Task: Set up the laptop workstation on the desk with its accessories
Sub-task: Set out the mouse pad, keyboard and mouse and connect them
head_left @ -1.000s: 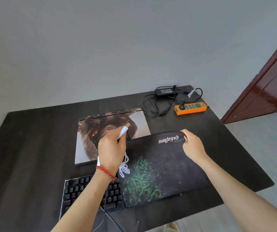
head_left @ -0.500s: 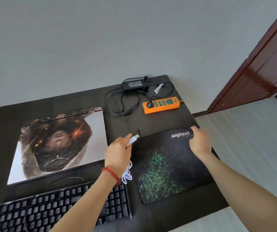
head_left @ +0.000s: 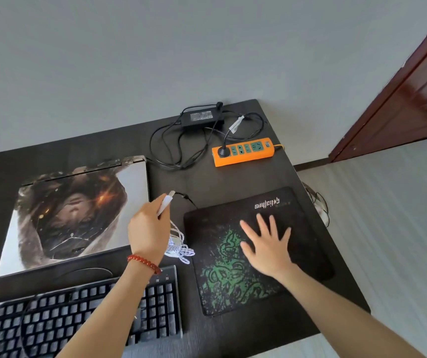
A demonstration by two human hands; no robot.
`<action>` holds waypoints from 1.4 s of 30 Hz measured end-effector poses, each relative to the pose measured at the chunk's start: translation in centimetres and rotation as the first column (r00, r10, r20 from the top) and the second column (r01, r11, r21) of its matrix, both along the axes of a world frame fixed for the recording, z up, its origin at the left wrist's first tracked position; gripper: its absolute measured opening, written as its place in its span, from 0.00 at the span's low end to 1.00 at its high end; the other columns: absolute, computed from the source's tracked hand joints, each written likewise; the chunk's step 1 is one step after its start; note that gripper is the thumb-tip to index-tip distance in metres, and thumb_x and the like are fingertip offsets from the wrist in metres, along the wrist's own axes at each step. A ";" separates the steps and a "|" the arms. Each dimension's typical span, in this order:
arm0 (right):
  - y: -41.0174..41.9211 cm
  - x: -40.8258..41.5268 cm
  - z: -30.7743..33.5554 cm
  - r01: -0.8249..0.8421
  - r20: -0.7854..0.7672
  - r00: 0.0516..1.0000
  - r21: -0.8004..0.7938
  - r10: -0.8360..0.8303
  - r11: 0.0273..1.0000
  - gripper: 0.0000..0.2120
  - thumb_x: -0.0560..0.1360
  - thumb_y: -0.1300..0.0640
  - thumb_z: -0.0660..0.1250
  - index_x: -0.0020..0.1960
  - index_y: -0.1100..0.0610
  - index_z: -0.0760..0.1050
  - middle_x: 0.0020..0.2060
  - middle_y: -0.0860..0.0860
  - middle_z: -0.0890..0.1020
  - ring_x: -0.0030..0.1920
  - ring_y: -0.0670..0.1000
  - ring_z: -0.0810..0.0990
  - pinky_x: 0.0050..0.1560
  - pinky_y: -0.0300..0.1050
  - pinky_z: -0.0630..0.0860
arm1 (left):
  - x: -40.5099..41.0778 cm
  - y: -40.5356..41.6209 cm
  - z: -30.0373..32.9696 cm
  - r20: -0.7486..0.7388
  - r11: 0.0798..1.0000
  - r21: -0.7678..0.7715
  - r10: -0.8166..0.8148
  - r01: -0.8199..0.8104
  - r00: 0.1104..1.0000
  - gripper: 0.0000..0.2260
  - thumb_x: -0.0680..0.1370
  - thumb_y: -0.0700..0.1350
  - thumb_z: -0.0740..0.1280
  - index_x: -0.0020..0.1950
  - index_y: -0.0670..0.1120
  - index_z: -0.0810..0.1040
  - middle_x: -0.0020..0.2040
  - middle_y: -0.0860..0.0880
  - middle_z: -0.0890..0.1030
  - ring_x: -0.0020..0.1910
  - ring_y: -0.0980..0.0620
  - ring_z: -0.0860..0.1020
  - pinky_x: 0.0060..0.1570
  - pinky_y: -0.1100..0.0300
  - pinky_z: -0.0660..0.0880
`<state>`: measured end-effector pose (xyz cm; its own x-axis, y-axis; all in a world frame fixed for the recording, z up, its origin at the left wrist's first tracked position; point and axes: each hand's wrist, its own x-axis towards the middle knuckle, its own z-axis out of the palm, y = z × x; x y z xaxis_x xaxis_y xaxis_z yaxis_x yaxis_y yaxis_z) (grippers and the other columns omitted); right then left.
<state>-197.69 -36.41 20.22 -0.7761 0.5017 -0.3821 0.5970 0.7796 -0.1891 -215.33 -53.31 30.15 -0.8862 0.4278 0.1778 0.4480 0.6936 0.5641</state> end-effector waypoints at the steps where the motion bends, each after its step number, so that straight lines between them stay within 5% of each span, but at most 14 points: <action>1: -0.6 0.5 -0.7 -0.027 0.045 0.999 0.001 0.026 1.000 0.28 0.77 0.38 0.49 0.74 0.39 0.44 0.77 0.52 0.44 0.75 0.61 0.39 0.67 0.75 0.44 | 0.0 -0.2 0.2 0.004 1.000 0.022 0.012 -0.012 1.000 0.13 0.79 0.44 0.61 0.37 0.40 0.76 0.24 0.48 0.65 0.24 0.48 0.63 0.25 0.60 0.59; 9: -0.5 1.5 -1.5 -0.021 0.119 0.993 0.015 0.019 1.000 0.29 0.76 0.34 0.45 0.73 0.37 0.37 0.76 0.48 0.37 0.74 0.60 0.34 0.66 0.75 0.44 | 0.3 -1.1 0.9 0.108 0.996 0.064 0.059 -0.066 0.992 0.22 0.80 0.43 0.60 0.27 0.53 0.57 0.24 0.52 0.59 0.25 0.54 0.56 0.26 0.62 0.54; 15: -0.8 2.2 -1.3 0.010 0.112 0.994 0.025 -0.012 1.000 0.29 0.77 0.37 0.47 0.74 0.40 0.40 0.76 0.49 0.41 0.75 0.60 0.38 0.67 0.73 0.46 | 0.5 -1.5 0.5 0.099 0.994 0.099 0.045 -0.055 0.994 0.22 0.80 0.43 0.60 0.27 0.50 0.55 0.24 0.52 0.58 0.26 0.53 0.55 0.27 0.62 0.53; 20: 1.2 3.2 -0.8 0.410 -0.085 0.911 0.104 -0.403 0.906 0.27 0.78 0.47 0.57 0.74 0.55 0.56 0.73 0.58 0.61 0.74 0.59 0.56 0.70 0.65 0.58 | 0.8 -1.2 0.2 0.134 0.992 0.122 0.016 -0.033 0.991 0.22 0.79 0.42 0.59 0.27 0.51 0.56 0.24 0.52 0.59 0.26 0.54 0.56 0.26 0.64 0.54; 24: 3.7 4.2 -0.8 0.618 -0.051 0.786 0.114 -0.617 0.778 0.30 0.77 0.47 0.59 0.73 0.60 0.55 0.71 0.61 0.63 0.71 0.61 0.61 0.67 0.63 0.61 | 0.9 0.0 0.1 0.138 0.993 0.118 0.010 -0.026 0.990 0.17 0.79 0.42 0.59 0.30 0.49 0.62 0.24 0.54 0.62 0.24 0.55 0.58 0.24 0.67 0.56; 28: 5.3 3.6 -0.6 0.764 -0.125 0.641 0.007 -0.758 0.645 0.22 0.78 0.55 0.60 0.68 0.63 0.64 0.65 0.65 0.66 0.65 0.64 0.64 0.63 0.63 0.64 | 0.6 0.8 -0.1 0.153 0.994 0.102 0.028 -0.044 0.988 0.11 0.79 0.43 0.59 0.36 0.46 0.69 0.26 0.54 0.67 0.24 0.55 0.63 0.26 0.66 0.59; 36: 6.7 3.8 -0.6 0.782 -0.262 0.565 -0.131 -0.782 0.609 0.14 0.76 0.66 0.61 0.61 0.66 0.68 0.60 0.66 0.68 0.58 0.66 0.71 0.59 0.61 0.69 | 1.1 1.8 -0.1 0.112 0.994 0.090 0.051 -0.061 0.992 0.13 0.80 0.43 0.59 0.44 0.35 0.77 0.27 0.52 0.67 0.24 0.57 0.64 0.26 0.69 0.58; 42: 7.4 4.6 -1.1 0.793 -0.258 0.546 -0.146 -0.797 0.591 0.14 0.76 0.65 0.61 0.61 0.66 0.69 0.60 0.65 0.69 0.57 0.65 0.72 0.59 0.62 0.72 | 1.1 2.2 0.0 0.094 0.993 0.096 0.059 -0.068 0.994 0.12 0.80 0.43 0.59 0.41 0.37 0.76 0.26 0.52 0.66 0.24 0.56 0.63 0.25 0.69 0.58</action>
<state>-193.04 -28.96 19.15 -0.1285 0.9628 -0.2376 0.8937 0.0085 -0.4487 -214.25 -51.14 30.16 -0.9254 0.3544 0.1344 0.3488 0.6576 0.6677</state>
